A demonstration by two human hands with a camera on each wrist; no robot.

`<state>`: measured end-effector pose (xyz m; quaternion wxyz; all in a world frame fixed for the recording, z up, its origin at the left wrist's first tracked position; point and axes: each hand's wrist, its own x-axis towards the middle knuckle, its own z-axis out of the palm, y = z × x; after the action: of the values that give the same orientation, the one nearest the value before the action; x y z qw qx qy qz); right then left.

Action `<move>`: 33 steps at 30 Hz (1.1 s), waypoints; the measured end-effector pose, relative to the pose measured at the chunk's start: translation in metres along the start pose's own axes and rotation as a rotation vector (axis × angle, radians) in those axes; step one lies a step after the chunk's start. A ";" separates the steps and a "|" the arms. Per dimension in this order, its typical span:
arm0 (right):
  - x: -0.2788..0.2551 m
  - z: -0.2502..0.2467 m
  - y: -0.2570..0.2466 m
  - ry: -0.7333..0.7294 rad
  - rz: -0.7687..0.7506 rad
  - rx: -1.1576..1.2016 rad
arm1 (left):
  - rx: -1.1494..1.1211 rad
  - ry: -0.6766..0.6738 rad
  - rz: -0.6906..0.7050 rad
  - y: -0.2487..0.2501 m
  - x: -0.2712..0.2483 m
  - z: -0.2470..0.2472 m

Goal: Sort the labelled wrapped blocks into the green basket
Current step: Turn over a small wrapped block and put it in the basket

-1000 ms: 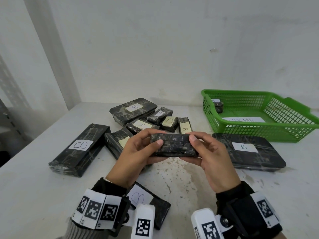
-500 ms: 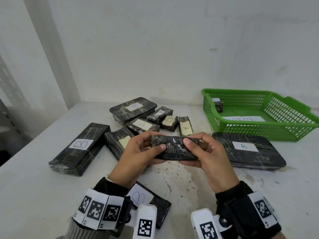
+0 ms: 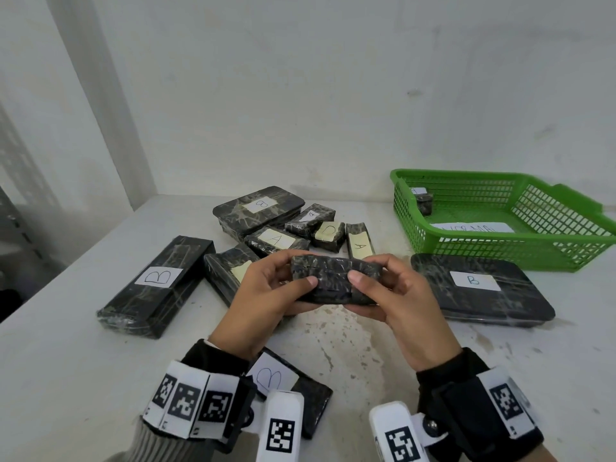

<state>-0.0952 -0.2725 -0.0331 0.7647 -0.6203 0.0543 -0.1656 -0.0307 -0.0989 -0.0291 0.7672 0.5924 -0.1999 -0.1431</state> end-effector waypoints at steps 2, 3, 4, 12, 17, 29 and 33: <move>0.000 0.002 0.000 -0.041 0.026 0.020 | -0.014 0.019 0.011 -0.001 0.001 -0.002; 0.000 0.002 0.000 -0.040 0.023 0.025 | -0.025 0.018 0.018 0.000 0.000 -0.001; 0.000 0.001 0.000 -0.025 0.009 0.028 | -0.037 0.007 0.025 0.000 0.000 -0.001; 0.004 -0.002 0.005 0.000 0.000 0.058 | -0.022 0.019 0.102 -0.003 -0.002 0.006; 0.005 -0.003 0.001 0.049 -0.051 0.146 | -0.081 -0.022 0.127 0.002 -0.002 0.005; 0.001 -0.001 -0.003 -0.035 -0.010 0.111 | -0.034 0.005 0.157 0.001 0.001 -0.003; 0.000 0.001 -0.001 0.001 -0.027 0.095 | -0.027 -0.046 0.150 0.001 0.001 -0.006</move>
<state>-0.0954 -0.2714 -0.0316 0.7909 -0.5840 0.0385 -0.1787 -0.0273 -0.0939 -0.0296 0.7789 0.5619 -0.2593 -0.1012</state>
